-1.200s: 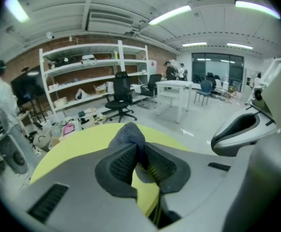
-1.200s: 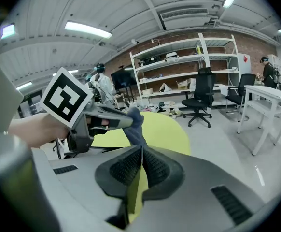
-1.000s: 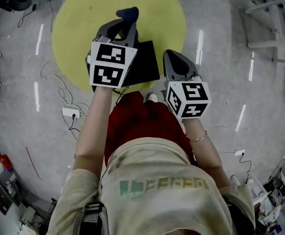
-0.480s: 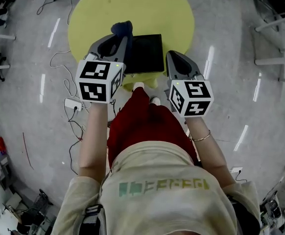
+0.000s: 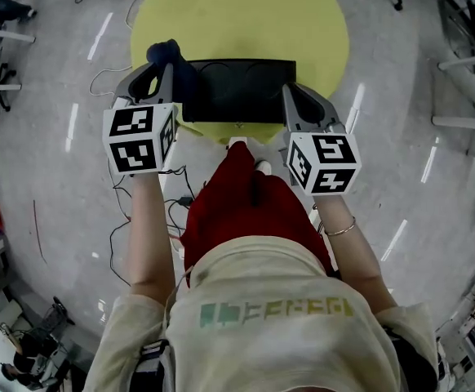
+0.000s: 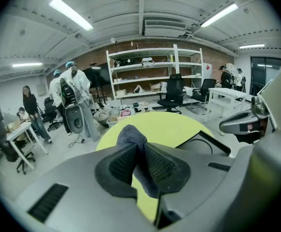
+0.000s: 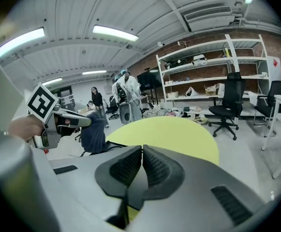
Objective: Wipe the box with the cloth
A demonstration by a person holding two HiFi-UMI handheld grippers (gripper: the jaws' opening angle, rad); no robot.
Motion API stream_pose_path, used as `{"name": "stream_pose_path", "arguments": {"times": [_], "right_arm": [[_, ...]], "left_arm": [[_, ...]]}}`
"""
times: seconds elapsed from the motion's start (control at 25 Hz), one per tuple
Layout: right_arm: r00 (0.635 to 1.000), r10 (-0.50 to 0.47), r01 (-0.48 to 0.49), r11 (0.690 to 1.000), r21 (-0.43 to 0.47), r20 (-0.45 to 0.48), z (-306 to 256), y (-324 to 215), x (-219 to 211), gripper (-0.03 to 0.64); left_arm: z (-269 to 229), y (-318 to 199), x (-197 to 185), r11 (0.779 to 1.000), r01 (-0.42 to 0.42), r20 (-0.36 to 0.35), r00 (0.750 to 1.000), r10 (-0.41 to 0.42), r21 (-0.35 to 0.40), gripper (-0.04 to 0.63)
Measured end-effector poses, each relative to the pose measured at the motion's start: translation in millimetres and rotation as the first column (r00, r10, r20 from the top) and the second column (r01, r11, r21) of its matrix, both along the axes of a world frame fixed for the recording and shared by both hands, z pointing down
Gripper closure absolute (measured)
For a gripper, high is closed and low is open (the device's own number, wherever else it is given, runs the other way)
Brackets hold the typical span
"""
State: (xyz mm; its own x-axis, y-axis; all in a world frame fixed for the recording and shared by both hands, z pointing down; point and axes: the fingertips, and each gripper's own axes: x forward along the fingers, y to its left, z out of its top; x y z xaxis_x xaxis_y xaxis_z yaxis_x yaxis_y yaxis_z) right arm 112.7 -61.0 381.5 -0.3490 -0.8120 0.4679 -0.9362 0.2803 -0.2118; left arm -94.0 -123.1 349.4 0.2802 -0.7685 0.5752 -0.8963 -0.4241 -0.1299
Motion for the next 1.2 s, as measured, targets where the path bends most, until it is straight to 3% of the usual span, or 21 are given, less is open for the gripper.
{"name": "stream_pose_path", "arguments": {"times": [0.2, 0.44, 0.6, 0.8, 1.0, 1.2], "right_arm": [[0.999, -0.029, 0.029, 0.999, -0.017, -0.013, 1.4, -20.9, -32.6, 0.578], [0.999, 0.011, -0.011, 1.000, -0.017, -0.037, 1.5, -27.4, -44.3, 0.578], [0.996, 0.080, -0.082, 0.996, -0.033, -0.042, 9.3, -31.3, -33.1, 0.578], [0.981, 0.184, -0.187, 0.981, -0.052, -0.056, 16.9, -15.4, -13.8, 0.578], [0.966, 0.246, -0.251, 0.966, -0.066, -0.076, 21.5, -2.4, 14.1, 0.578], [0.949, 0.302, -0.308, 0.949, -0.064, -0.086, 17.3, 32.3, 52.0, 0.578]], "left_arm": [[7.4, -16.2, -21.2, 1.000, -0.004, 0.012, 1.000, 0.004, -0.025, 0.535], [38.4, -21.5, 11.2, 0.981, -0.149, -0.056, 0.988, 0.143, -0.124, 0.535], [61.0, -27.2, 45.2, 0.948, -0.260, -0.108, 0.964, 0.244, -0.182, 0.535], [80.1, -11.5, 91.7, 0.885, -0.407, -0.128, 0.913, 0.387, -0.227, 0.535], [88.0, -0.1, 145.7, 0.829, -0.507, -0.147, 0.862, 0.486, -0.236, 0.535], [77.7, 26.2, 203.2, 0.792, -0.572, -0.191, 0.820, 0.540, -0.216, 0.535]]}}
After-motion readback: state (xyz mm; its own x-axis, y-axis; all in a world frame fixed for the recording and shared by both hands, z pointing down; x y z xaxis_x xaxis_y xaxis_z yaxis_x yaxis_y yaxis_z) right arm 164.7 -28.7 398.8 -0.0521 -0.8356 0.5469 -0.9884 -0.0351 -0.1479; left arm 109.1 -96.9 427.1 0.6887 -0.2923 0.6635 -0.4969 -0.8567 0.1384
